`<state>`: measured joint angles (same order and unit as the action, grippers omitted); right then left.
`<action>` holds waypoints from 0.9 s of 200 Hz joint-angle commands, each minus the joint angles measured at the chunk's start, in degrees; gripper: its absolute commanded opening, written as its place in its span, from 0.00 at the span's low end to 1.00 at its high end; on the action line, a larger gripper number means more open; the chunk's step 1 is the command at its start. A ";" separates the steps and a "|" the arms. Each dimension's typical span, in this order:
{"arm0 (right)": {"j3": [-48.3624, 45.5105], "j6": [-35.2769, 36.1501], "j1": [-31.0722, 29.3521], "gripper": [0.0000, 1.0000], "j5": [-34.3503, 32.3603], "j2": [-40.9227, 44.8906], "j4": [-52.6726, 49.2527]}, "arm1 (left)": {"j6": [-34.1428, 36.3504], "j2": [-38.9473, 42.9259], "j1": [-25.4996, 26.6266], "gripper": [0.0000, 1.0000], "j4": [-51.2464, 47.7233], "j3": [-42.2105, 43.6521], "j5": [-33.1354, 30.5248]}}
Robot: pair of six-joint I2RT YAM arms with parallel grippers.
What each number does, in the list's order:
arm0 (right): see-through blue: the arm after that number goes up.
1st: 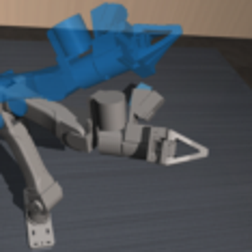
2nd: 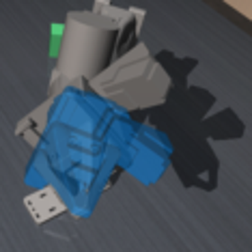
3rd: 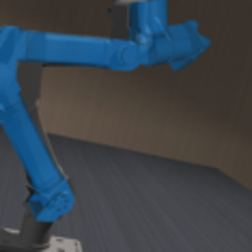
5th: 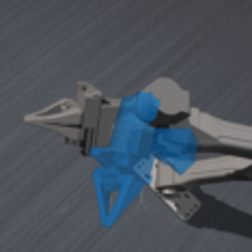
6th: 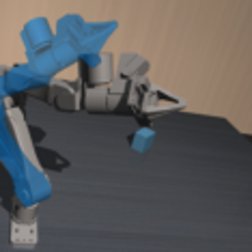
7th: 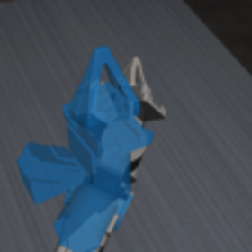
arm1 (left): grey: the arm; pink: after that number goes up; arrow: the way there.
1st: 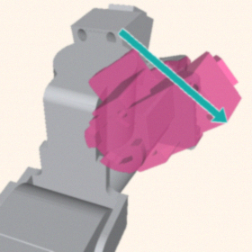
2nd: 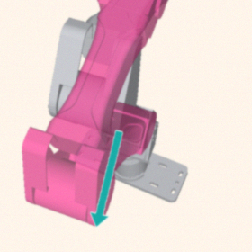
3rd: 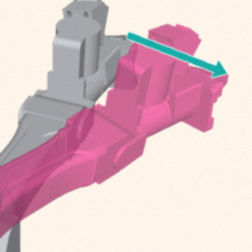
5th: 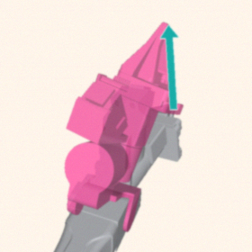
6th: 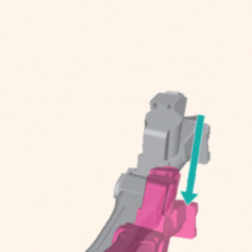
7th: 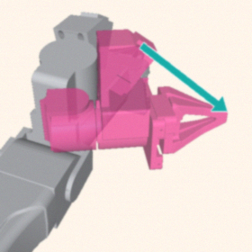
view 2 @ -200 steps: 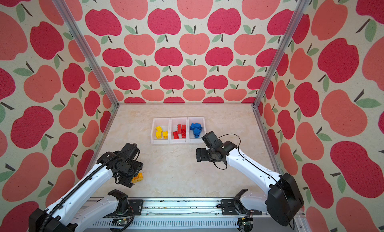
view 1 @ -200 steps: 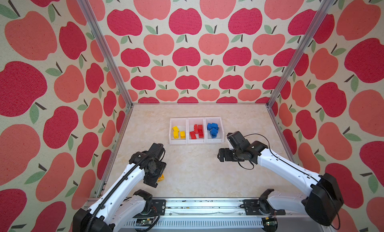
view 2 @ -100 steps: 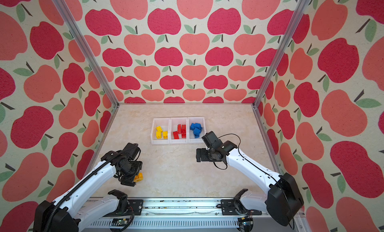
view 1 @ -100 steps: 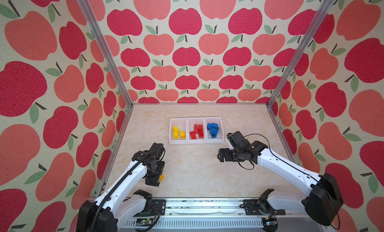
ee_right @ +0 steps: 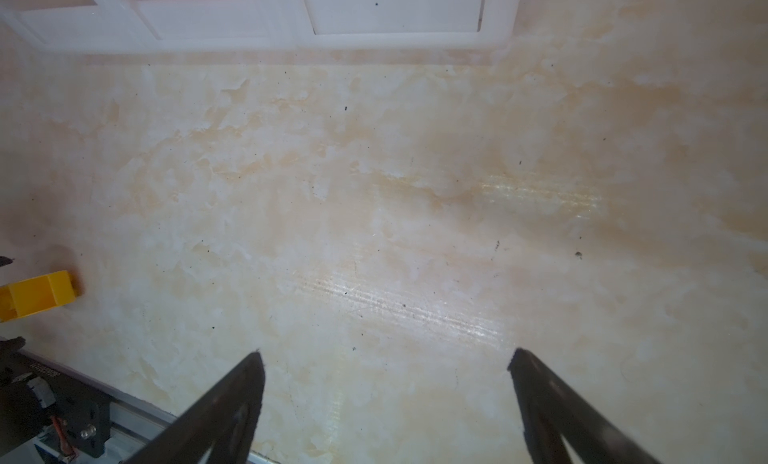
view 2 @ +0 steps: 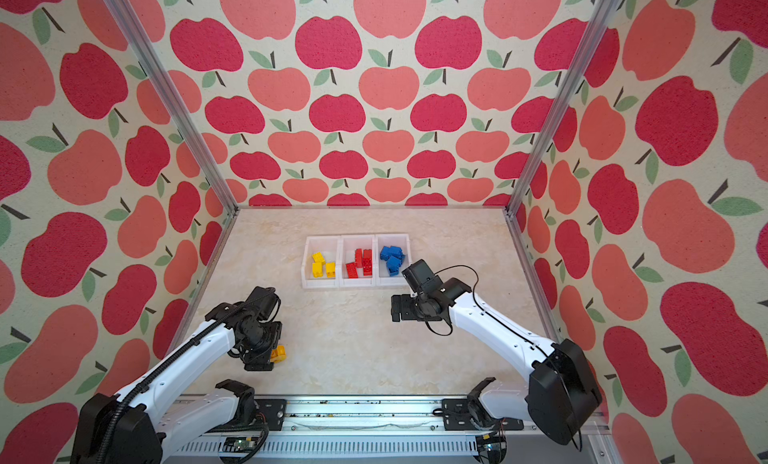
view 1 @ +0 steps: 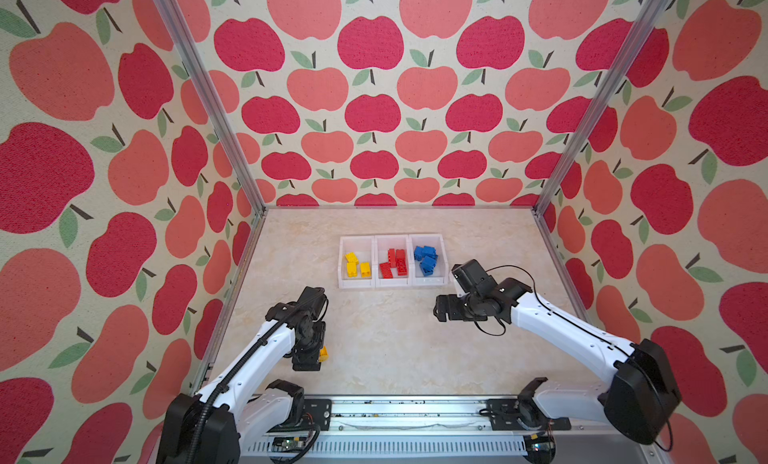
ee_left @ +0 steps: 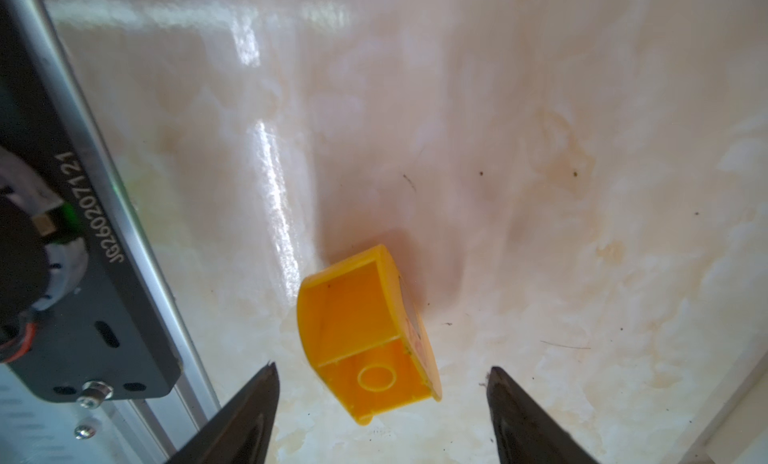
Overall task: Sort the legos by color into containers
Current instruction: 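Lower the left gripper onto the yellow brick and close on it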
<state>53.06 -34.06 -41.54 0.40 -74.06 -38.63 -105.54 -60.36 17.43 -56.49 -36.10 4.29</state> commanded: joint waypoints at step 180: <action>0.52 -0.04 0.41 0.95 0.63 0.73 -1.85 | -9.25 -4.47 -1.77 0.37 4.82 3.29 -1.12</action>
<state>53.06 -34.09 -41.54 0.78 -74.06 -38.63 -107.72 -65.80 15.88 -47.66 -31.70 3.90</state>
